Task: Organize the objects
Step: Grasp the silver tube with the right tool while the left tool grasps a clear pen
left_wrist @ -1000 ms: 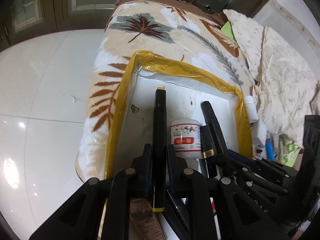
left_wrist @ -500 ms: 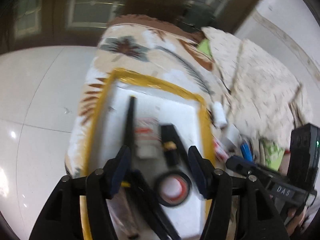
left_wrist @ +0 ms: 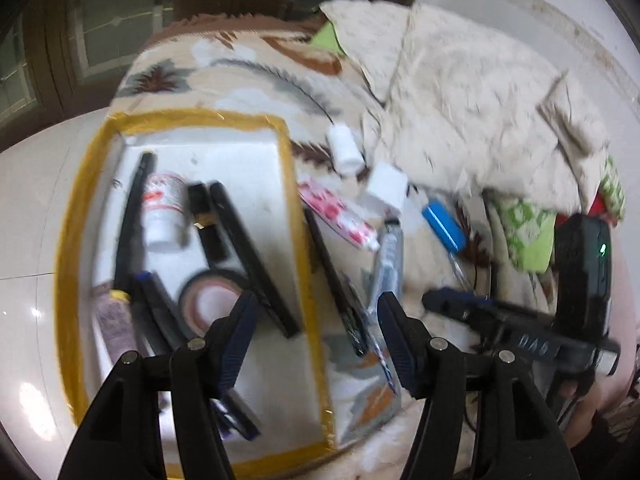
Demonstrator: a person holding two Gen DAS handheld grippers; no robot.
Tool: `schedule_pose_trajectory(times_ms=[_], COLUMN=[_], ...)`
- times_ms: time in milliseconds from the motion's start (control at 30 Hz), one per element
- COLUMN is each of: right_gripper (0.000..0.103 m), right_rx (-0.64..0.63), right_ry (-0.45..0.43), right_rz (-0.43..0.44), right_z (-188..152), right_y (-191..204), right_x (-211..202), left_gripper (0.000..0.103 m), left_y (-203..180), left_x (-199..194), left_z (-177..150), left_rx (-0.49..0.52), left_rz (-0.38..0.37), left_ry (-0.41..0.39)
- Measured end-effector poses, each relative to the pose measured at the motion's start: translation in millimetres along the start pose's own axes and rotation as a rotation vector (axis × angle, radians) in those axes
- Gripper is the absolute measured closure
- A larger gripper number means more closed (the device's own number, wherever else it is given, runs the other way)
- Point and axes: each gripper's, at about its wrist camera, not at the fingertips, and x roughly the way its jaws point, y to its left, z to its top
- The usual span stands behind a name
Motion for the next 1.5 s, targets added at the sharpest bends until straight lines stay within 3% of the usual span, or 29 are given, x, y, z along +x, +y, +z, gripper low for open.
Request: schedule_pose_trajectory(times_ms=[133, 333, 433, 533, 633, 700, 800, 900, 1067, 1200, 1400, 1500], right_gripper=[0.06, 0.06, 0.06, 0.074, 0.075, 0.076, 0.076, 0.076, 0.076, 0.076, 0.076, 0.076], right_rx=[0.042, 0.037, 0.057, 0.027, 0.015, 0.02, 0.018, 0.007, 0.022, 0.029, 0.032, 0.038], right_ry=[-0.011, 0.026, 0.054, 0.053, 0.06, 0.064, 0.069, 0.061, 0.043, 0.034, 0.037, 0.037], right_rz=[0.004, 0.011, -0.06, -0.122, -0.107, -0.1, -0.111, -0.117, -0.109, -0.104, -0.078, -0.066], right_z=[2, 20, 24, 28, 27, 23, 13, 4, 1, 0, 0, 2], right_y=[-16, 0, 3, 8, 3, -7, -18, -27, -36, -38, -41, -42], right_x=[-2, 25, 42, 49, 45, 36, 25, 15, 8, 7, 7, 8], left_gripper=[0.041, 0.045, 0.052, 0.055, 0.057, 0.057, 0.065, 0.065, 0.088, 0.097, 0.099, 0.097], left_y=[-8, -8, -11, -19, -30, -42, -56, -71, -66, -67, -67, -73], left_x=[11, 6, 6, 9, 15, 23, 40, 55, 85, 86, 74, 75], left_z=[-3, -6, -8, -10, -13, -18, -27, -33, -35, -36, -45, -40], left_rx=[0.004, -0.007, -0.005, 0.013, 0.011, 0.043, 0.046, 0.088, 0.035, 0.059, 0.062, 0.103], left_rz=[0.008, 0.031, 0.029, 0.02, -0.022, 0.002, -0.023, 0.022, 0.052, 0.062, -0.031, 0.02], left_ry=[0.033, 0.03, 0.037, 0.049, 0.072, 0.092, 0.174, 0.209, 0.276, 0.263, 0.283, 0.248])
